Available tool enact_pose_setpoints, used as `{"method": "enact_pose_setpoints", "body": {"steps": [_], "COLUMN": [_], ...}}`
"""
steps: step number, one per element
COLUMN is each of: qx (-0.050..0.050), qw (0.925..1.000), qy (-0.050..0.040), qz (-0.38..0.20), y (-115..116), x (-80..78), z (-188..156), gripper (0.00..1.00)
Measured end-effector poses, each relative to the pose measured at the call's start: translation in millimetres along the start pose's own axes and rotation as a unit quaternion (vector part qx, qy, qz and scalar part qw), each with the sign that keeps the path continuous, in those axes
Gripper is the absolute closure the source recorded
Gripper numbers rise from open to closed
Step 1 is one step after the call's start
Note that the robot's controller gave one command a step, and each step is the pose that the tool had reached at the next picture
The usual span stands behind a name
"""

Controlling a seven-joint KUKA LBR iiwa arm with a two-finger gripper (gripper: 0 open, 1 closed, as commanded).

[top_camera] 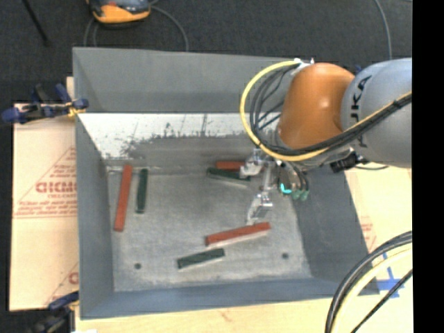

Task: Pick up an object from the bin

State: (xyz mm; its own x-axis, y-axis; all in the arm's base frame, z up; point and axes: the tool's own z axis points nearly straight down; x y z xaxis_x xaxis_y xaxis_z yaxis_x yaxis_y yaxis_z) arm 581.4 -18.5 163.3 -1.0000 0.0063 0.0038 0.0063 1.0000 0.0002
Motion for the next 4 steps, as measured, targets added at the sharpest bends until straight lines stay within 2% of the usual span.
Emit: {"method": "enact_pose_setpoints", "body": {"steps": [1, 2, 3, 4], "qx": [0.000, -0.002, -0.002, 0.001], "qw": [1.0000, 0.9998, 0.9998, 0.9999], "qy": [-0.0038, -0.0008, -0.0008, -0.0079], "qz": [0.000, 0.022, 0.022, -0.011], "y": [0, -17, -17, -25], "x": [-1.7, 28.1, 28.1, 4.7], "z": [-5, 85, 85, -87], "gripper": [0.00, 1.00, 1.00, 1.00]}}
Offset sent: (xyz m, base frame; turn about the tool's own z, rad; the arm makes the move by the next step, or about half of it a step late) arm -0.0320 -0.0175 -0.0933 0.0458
